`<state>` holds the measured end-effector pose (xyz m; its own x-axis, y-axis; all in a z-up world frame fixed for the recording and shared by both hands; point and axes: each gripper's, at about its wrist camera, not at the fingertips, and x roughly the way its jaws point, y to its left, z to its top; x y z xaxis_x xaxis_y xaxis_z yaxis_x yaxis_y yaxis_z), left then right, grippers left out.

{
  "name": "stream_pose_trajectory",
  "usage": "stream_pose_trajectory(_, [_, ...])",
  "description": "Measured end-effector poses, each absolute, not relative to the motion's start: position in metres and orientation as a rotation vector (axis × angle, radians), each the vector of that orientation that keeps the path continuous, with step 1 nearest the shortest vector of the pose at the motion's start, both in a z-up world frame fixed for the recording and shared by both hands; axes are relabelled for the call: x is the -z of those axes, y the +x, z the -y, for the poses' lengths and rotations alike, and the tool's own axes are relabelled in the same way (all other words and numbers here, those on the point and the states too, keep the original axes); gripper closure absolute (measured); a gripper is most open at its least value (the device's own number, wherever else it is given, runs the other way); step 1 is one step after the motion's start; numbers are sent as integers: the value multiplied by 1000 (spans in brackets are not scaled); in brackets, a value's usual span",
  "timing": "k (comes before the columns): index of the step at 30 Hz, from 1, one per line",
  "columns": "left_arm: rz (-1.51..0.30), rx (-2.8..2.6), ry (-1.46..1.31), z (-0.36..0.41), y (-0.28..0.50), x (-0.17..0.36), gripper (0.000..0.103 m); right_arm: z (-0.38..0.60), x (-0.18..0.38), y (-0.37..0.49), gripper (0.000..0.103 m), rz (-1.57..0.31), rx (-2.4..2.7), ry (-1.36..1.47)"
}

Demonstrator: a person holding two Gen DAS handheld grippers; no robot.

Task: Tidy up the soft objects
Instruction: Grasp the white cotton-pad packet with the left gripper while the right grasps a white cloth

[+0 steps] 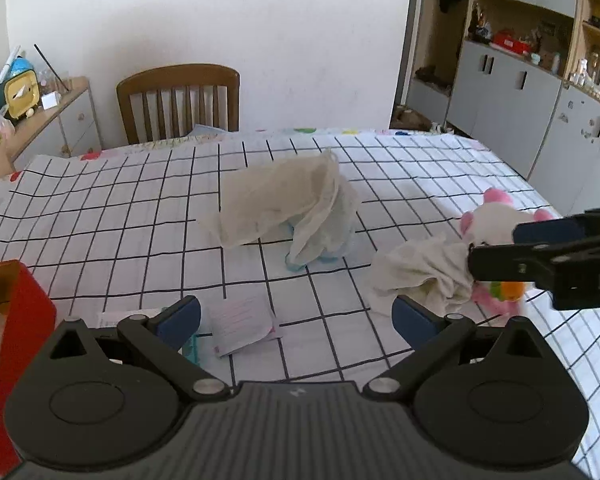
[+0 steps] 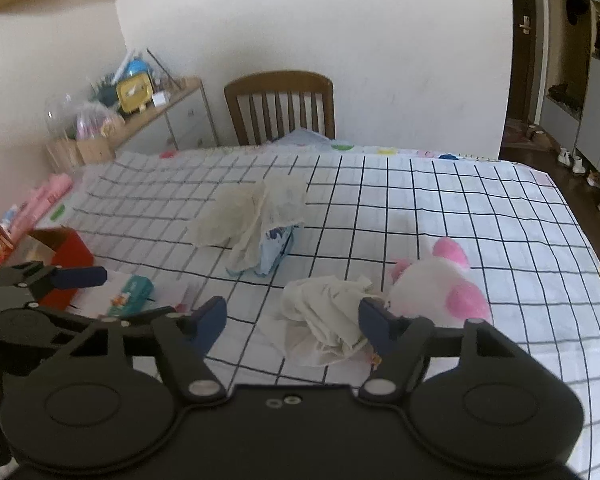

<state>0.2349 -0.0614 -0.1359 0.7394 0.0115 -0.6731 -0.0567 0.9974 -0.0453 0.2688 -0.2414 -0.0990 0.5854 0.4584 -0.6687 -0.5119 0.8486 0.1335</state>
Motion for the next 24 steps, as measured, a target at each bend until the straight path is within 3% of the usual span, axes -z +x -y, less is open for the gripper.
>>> stream_pose_trajectory(8, [-765,-62,-64,55,254,157,2,216,119,297,43,-801,-556,-167])
stream_pose_trajectory(11, [-784,-64,-73,52,260,164,9,209,127,306,46,-815,-553,-203])
stream_pose_trajectory(13, [-805,-73,-80,52,266,168,21,203,131,309,46,-816,-558,-245])
stream_pose_trajectory(16, [-834,-85,-62,53,272,174,30,197,137,311,50,-816,-555,-300])
stream_pose_trajectory(24, [-887,-142,-85,43,281,187,36,198,152,323,67,-853,-525,-303])
